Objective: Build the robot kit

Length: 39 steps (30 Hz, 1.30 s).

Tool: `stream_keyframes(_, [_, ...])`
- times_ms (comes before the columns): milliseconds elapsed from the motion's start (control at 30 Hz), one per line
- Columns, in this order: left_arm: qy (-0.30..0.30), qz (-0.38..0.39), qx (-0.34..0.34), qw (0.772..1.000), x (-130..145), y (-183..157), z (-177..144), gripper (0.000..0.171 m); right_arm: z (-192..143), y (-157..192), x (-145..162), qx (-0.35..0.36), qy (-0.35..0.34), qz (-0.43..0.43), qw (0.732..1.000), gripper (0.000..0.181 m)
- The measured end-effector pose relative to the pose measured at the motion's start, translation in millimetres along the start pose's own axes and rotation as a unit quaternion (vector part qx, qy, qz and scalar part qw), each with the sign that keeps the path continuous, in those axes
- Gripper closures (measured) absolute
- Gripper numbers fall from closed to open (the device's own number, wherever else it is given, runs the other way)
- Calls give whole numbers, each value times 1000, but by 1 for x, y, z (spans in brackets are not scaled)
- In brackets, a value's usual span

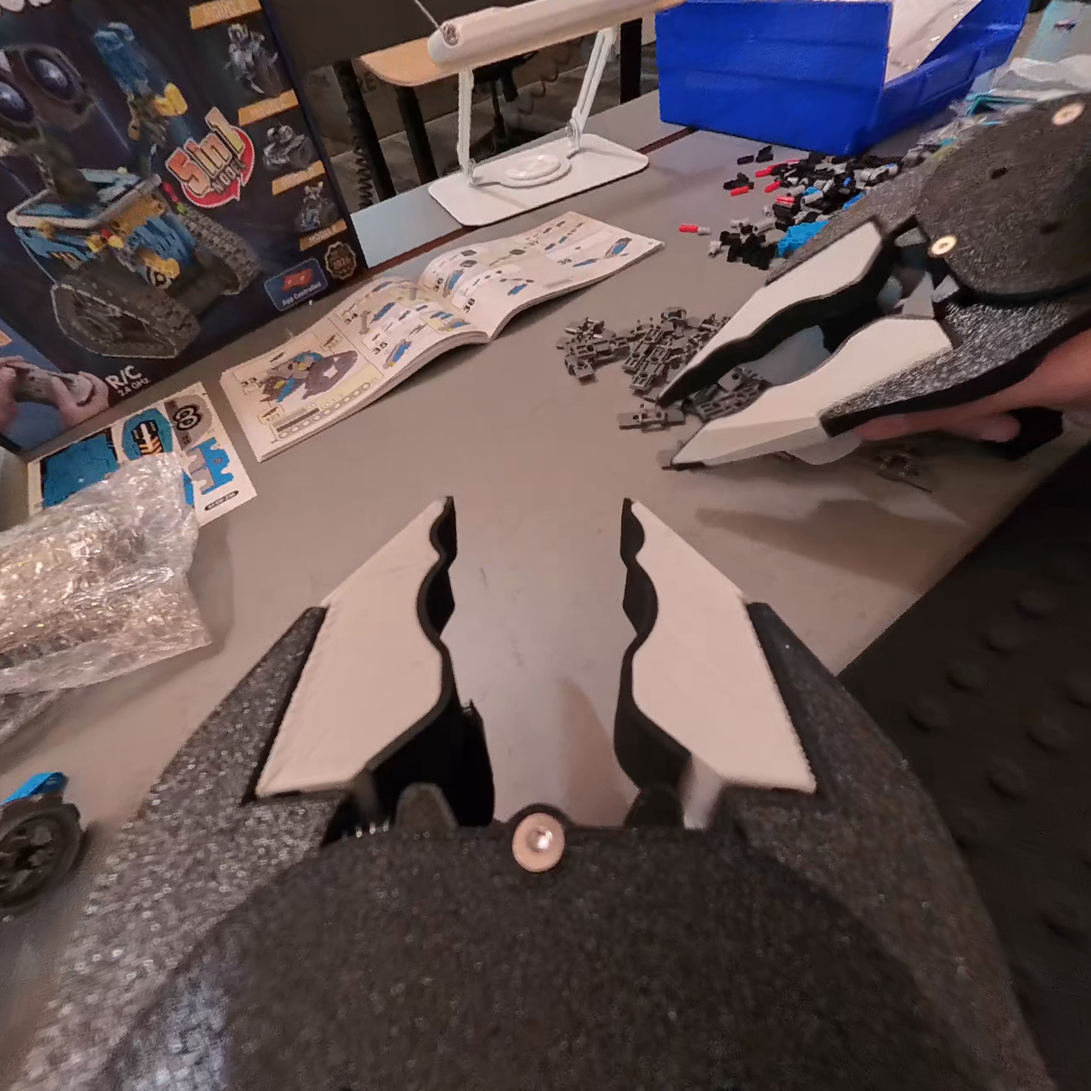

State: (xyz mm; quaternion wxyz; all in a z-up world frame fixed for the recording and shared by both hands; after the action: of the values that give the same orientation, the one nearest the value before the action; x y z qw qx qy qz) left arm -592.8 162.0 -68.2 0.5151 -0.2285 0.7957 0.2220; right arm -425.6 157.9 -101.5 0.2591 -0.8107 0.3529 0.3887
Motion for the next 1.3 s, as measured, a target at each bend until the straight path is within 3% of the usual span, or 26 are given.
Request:
stream_keyframes(100, [-5,-7,-8,1000,0,2,-1,116,-3,-9,6,61,11,1,998,147])
stream_keyframes(367, [-5,13,-3,1000,0,-2,-1,116,-7,-2,16,12,20,16,1000,142])
stream_keyframes(500, [-3,53,92,994,2,-20,-3,117,1,-3,23,-3,61,19,998,142])
stream_keyframes(600, [18,70,152,986,6,-30,-1,121,3,-4,23,-22,64,35,997,152])
stream_keyframes(633, [30,68,166,983,7,-31,1,121,3,-3,23,-46,64,41,996,163])
stream_keyframes(733, [59,57,188,979,10,-31,6,121,4,-5,23,-72,66,45,994,164])
stream_keyframes(833, [54,29,205,977,7,-27,7,121,-3,-6,14,-50,46,-46,997,164])
stream_keyframes(967, [19,-51,217,975,-1,-12,4,121,-25,11,-14,-24,-89,-133,987,164])
stream_keyframes(1067, [-36,-118,231,965,-11,-2,-1,121,-41,33,-27,14,-169,-211,963,164])
stream_keyframes(1167, [-88,-174,275,941,-20,0,-6,125,-42,51,-28,36,-189,-277,942,164])
stream_keyframes(1300, [-65,-181,325,926,-17,-4,-4,128,-42,62,-27,91,-194,-356,910,164])
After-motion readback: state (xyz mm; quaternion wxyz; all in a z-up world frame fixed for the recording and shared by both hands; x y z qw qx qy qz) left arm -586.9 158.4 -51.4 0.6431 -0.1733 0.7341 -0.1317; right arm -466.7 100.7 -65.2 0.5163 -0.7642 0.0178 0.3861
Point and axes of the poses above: each gripper's, where its closed fingertips meet, z out along the fingers, x out of its underside, y = z × x across the jaws, the point moved 7 cm from there along -z, back along the fingers, and after that the axes turned 1 degree about -z, right-handed, at the moved point
